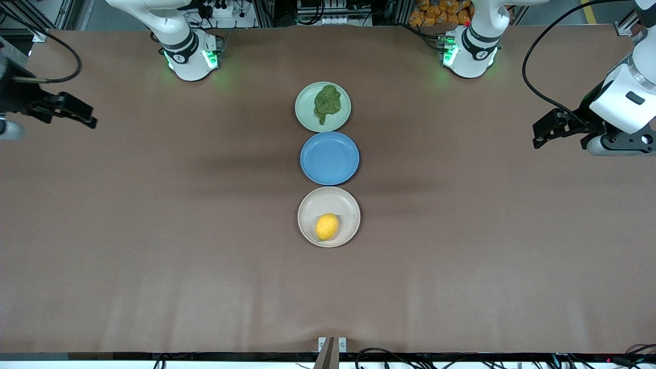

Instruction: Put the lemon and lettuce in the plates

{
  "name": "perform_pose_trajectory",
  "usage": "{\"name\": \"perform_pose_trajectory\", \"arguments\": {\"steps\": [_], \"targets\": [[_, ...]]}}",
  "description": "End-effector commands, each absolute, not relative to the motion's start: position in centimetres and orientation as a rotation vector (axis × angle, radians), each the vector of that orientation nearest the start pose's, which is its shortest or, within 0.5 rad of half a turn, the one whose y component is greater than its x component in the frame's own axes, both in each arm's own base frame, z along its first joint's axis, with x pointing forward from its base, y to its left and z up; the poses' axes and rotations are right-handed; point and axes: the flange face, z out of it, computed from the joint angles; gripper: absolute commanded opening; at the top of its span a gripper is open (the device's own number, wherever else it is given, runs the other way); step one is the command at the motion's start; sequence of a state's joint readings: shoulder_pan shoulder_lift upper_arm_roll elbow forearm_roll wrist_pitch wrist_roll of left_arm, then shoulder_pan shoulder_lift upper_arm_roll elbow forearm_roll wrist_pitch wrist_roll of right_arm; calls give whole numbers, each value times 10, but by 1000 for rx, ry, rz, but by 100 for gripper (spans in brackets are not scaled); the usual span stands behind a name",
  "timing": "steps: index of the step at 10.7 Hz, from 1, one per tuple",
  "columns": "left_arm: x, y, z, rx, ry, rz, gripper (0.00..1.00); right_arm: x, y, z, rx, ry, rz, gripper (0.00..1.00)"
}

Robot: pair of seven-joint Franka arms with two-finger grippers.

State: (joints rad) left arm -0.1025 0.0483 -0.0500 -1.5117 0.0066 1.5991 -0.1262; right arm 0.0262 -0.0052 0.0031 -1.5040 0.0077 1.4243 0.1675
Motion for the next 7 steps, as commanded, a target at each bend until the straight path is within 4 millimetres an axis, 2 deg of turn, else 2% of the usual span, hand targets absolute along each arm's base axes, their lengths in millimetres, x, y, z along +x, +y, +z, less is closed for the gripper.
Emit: {"name": "perform_pose_trajectory", "arguments": {"steps": [1, 7], "targets": [[566, -86, 631, -3147, 58, -47, 100, 534, 0, 666, -3129, 239, 56, 100], [566, -85, 631, -3147, 75, -47, 100, 540, 10, 696, -3130, 7, -55, 100]]}}
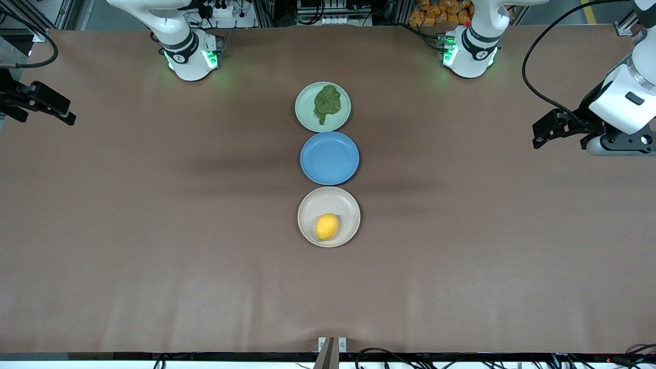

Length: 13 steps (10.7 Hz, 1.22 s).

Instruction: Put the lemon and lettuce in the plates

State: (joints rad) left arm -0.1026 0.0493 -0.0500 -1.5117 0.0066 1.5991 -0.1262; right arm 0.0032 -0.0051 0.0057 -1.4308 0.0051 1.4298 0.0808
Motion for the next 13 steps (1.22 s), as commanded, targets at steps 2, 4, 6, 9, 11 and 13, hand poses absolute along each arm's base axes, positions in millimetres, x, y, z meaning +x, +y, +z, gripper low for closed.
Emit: {"name": "perform_pose_trajectory", "arguments": {"steps": [2, 4, 6, 9, 11, 13], "targets": [[566, -84, 633, -3147, 77, -52, 100, 541, 16, 694, -3127, -44, -50, 100], [565, -82, 639, -3149, 75, -74, 100, 544, 23, 691, -3126, -80, -43, 100], [562, -82, 645, -3150, 72, -88, 100, 545, 26, 689, -3120, -89, -38, 100], [559, -81, 649, -3150, 68, -98, 100, 545, 28, 689, -3118, -77, -35, 100], [559, -81, 649, -3152, 65, -98, 100, 545, 32, 688, -3119, -96, -30, 100], [559, -81, 650, -3150, 60, -100, 100, 543, 35, 688, -3119, -106, -16, 100]]}}
